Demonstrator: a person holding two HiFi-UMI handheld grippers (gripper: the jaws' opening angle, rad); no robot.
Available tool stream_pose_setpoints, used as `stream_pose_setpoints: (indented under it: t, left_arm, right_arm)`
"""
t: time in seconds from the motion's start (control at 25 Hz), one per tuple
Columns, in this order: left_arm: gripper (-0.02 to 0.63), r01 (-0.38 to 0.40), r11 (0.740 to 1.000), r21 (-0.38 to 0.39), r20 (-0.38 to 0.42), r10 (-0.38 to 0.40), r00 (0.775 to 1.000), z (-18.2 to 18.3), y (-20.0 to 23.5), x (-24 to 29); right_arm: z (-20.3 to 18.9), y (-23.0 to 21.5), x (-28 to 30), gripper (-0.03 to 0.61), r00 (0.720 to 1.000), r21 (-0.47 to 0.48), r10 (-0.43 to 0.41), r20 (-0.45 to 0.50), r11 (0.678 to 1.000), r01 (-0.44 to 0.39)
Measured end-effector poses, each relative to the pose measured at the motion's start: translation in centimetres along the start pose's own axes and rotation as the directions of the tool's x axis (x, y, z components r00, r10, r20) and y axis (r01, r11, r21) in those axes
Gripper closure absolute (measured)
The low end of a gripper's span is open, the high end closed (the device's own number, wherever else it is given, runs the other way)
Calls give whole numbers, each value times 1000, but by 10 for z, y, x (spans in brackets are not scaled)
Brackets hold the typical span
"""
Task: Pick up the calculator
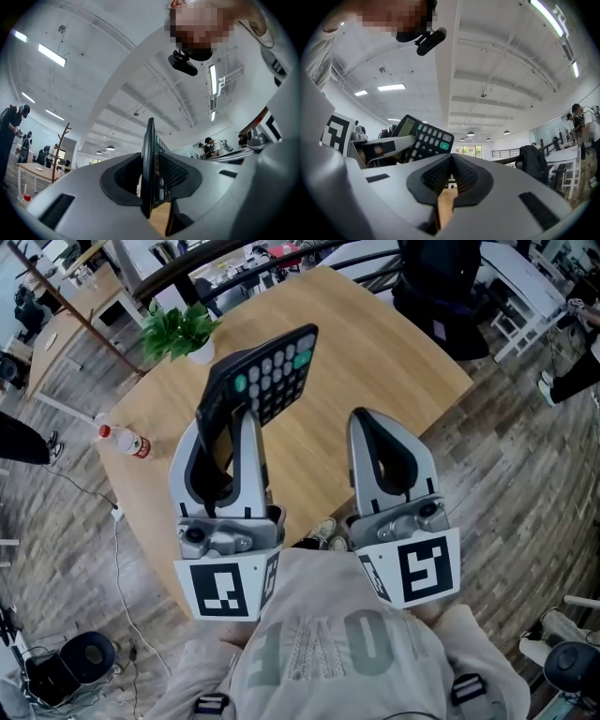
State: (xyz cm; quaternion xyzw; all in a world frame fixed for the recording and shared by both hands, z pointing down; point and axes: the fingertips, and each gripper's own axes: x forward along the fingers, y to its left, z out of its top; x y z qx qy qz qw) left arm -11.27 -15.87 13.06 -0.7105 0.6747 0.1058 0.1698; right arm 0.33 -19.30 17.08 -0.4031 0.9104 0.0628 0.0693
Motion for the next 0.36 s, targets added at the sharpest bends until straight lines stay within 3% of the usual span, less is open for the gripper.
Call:
stream_pose_setpoints:
  t: [0.36]
  left_arm:
    - [494, -2, 1000, 4, 11, 2, 1000, 10, 0, -4]
  right_arm:
    - [9, 6, -4, 560, 1000, -27, 6, 8, 1000, -6]
